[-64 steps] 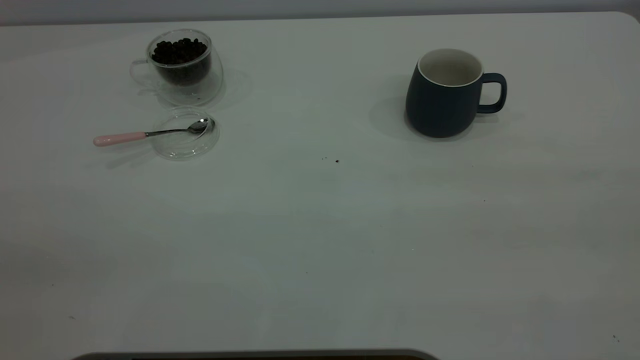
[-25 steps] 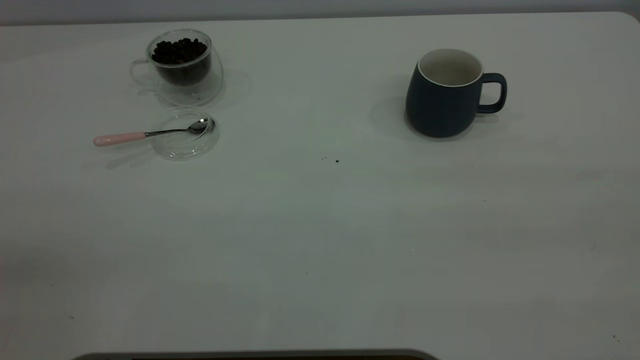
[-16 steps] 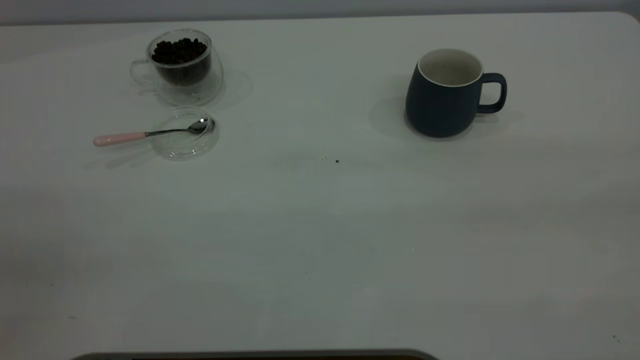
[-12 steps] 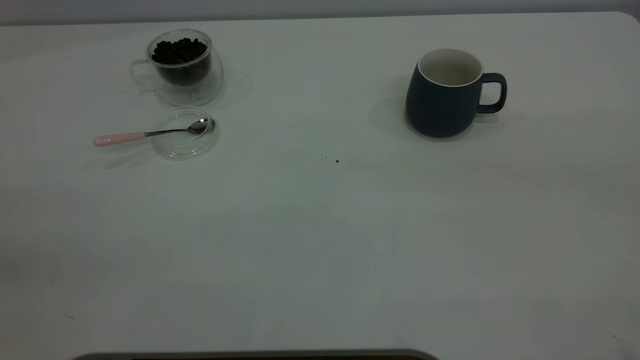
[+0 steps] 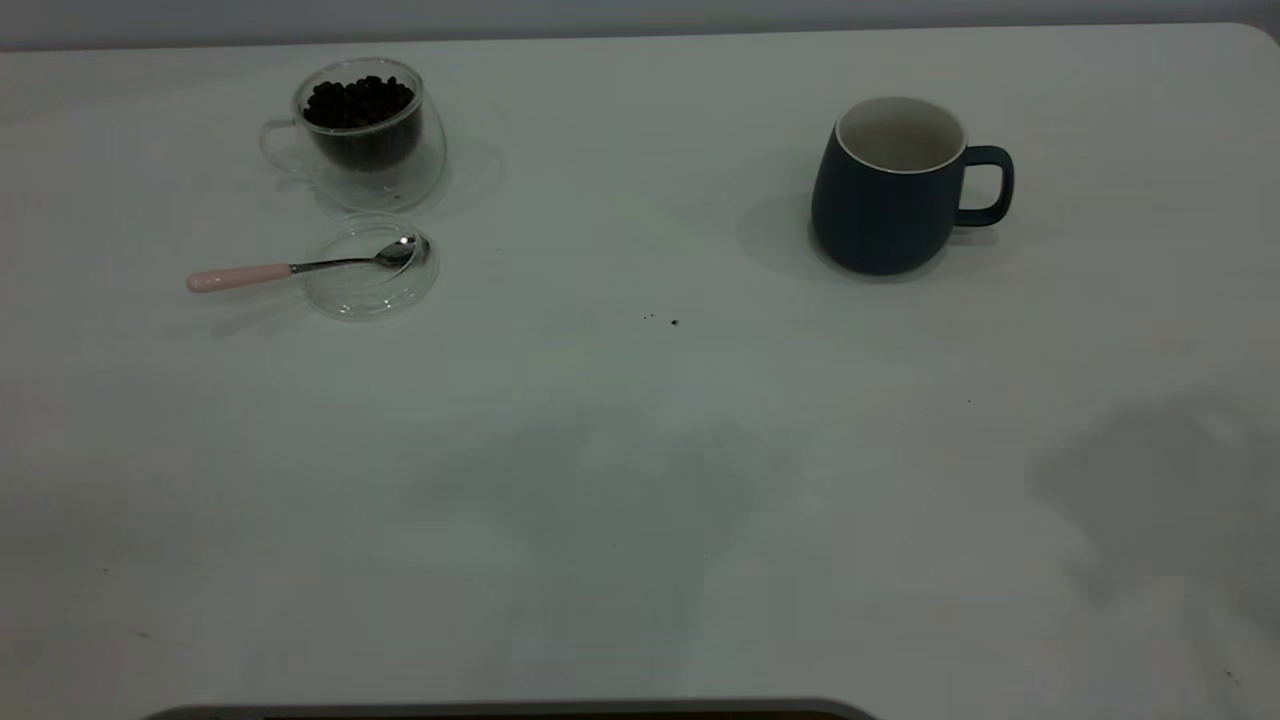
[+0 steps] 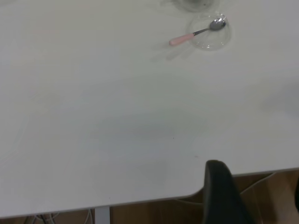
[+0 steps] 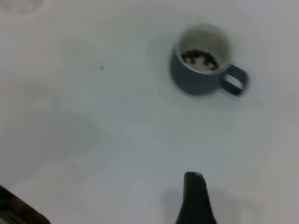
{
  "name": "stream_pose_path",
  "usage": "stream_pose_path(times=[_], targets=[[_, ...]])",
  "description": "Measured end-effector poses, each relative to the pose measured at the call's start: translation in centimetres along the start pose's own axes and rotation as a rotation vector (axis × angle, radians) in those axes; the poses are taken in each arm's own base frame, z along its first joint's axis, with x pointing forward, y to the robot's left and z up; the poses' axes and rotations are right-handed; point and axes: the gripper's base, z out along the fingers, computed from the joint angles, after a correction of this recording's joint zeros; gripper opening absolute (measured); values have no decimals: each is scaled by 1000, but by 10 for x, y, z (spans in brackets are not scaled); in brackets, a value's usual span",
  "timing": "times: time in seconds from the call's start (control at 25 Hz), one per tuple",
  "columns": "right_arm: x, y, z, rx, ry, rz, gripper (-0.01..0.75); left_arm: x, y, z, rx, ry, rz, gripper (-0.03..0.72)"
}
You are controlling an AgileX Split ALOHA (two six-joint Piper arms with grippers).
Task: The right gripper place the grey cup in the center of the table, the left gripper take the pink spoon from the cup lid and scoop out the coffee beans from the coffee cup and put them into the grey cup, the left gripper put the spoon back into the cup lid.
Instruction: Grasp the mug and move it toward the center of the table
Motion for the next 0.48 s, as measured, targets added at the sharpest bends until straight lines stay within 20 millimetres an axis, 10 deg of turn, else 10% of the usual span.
stream_pose_path(times=[0.48], targets=[[-14,-43,133,-103,45,-327,583,0,0,0,0,0,0,436]])
